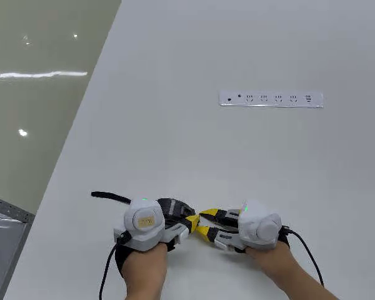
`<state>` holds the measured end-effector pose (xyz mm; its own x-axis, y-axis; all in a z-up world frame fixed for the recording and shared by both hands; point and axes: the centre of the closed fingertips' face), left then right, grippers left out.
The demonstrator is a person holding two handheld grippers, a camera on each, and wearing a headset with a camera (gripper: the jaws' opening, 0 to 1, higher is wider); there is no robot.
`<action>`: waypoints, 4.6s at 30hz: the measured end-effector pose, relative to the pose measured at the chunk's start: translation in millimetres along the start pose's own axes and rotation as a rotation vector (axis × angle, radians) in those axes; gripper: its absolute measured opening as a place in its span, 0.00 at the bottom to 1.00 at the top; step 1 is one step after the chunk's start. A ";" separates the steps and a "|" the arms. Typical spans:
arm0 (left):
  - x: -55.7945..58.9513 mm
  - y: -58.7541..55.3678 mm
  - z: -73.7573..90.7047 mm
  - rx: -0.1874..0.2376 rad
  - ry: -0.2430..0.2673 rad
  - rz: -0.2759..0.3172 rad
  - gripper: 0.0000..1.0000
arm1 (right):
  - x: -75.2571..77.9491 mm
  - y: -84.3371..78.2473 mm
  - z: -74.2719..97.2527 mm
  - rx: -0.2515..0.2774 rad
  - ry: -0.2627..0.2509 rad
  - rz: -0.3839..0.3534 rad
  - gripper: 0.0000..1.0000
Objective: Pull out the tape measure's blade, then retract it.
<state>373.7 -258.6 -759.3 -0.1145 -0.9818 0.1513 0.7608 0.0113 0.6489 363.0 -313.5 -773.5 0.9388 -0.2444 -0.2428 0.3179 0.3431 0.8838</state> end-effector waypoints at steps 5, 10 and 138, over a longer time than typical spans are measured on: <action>-2.2 0.8 1.5 0.006 -0.001 -0.026 0.76 | -1.0 0.4 0.2 0.005 0.005 0.001 0.26; -3.6 0.0 2.9 0.013 -0.008 -0.014 0.77 | -2.5 2.5 1.5 0.007 0.007 -0.002 0.28; -13.4 -42.2 107.9 0.082 -0.332 -0.255 0.78 | -38.2 -9.7 165.9 0.011 -0.348 -0.089 0.68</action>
<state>274.1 -225.4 -708.3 -0.5022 -0.8410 0.2011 0.6298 -0.1964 0.7515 302.1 -457.9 -706.4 0.8052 -0.5682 -0.1700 0.3933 0.2971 0.8701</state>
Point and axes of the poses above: the centre of the closed fingertips' face, and the gripper's own axes: z roughly backward along the fingers, x roughly to its right, y roughly out of its top, and after that the axes turned 4 degrees about -x, right-handed
